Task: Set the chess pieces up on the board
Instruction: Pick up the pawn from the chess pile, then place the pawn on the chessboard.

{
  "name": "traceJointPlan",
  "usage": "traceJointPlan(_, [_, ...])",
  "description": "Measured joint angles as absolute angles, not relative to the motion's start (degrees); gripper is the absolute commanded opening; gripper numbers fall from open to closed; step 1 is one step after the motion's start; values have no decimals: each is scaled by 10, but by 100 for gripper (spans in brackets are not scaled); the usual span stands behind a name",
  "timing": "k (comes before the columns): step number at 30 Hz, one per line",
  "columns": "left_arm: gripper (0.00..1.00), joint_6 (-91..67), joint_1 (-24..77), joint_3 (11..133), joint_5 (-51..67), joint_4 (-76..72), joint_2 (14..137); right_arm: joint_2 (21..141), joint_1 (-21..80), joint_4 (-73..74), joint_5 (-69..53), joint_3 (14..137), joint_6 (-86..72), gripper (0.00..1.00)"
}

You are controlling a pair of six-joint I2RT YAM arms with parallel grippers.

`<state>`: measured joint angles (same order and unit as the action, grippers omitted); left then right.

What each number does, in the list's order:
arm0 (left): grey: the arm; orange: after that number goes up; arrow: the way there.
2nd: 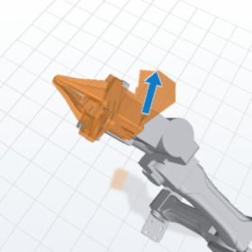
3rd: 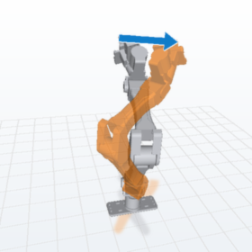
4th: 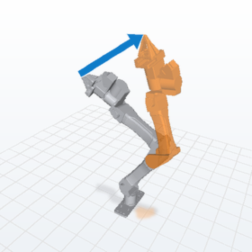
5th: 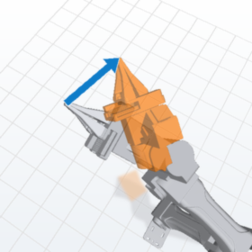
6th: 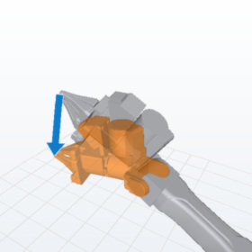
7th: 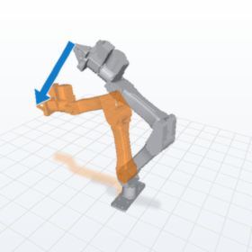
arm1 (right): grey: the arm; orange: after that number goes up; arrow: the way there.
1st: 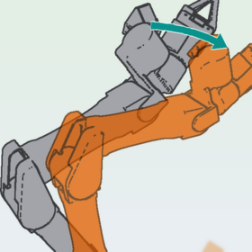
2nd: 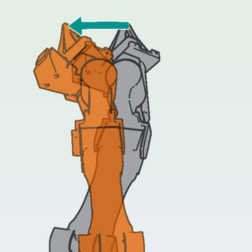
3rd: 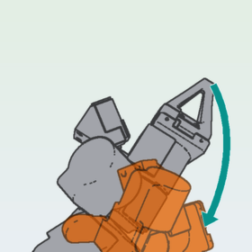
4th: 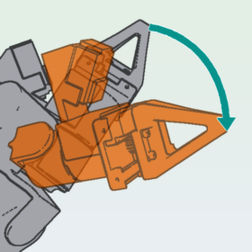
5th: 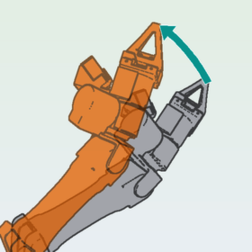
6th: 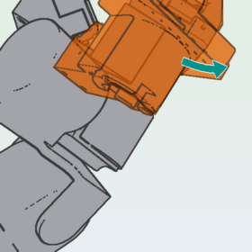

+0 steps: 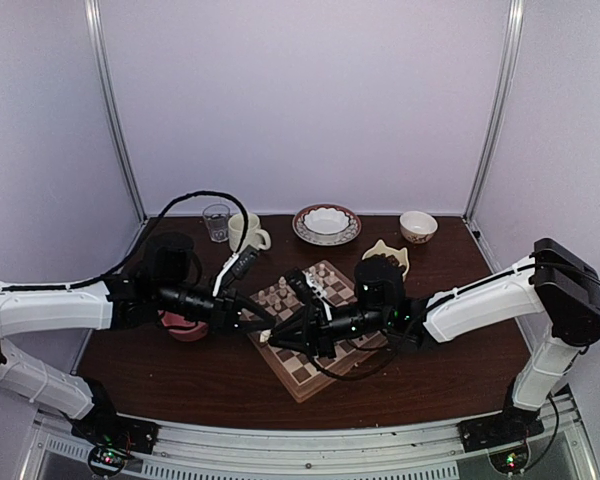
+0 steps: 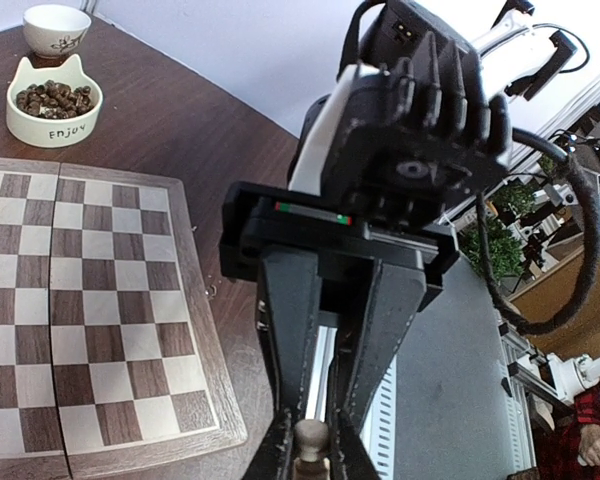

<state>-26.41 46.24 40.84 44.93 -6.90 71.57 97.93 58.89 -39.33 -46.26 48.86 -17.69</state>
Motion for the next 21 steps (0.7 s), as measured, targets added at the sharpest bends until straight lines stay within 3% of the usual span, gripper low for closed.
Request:
traceJointPlan(4, [13,-262,462,408,444,-64,709,979,589,-392,-463,489,-172,5])
traceJointPlan(13, [12,-247,462,408,376,-34,674,962,589,-333,-434,490,-151,0])
traceJointPlan(21, [12,-228,463,408,136,66,604,948,586,-29,-316,615,-59,0])
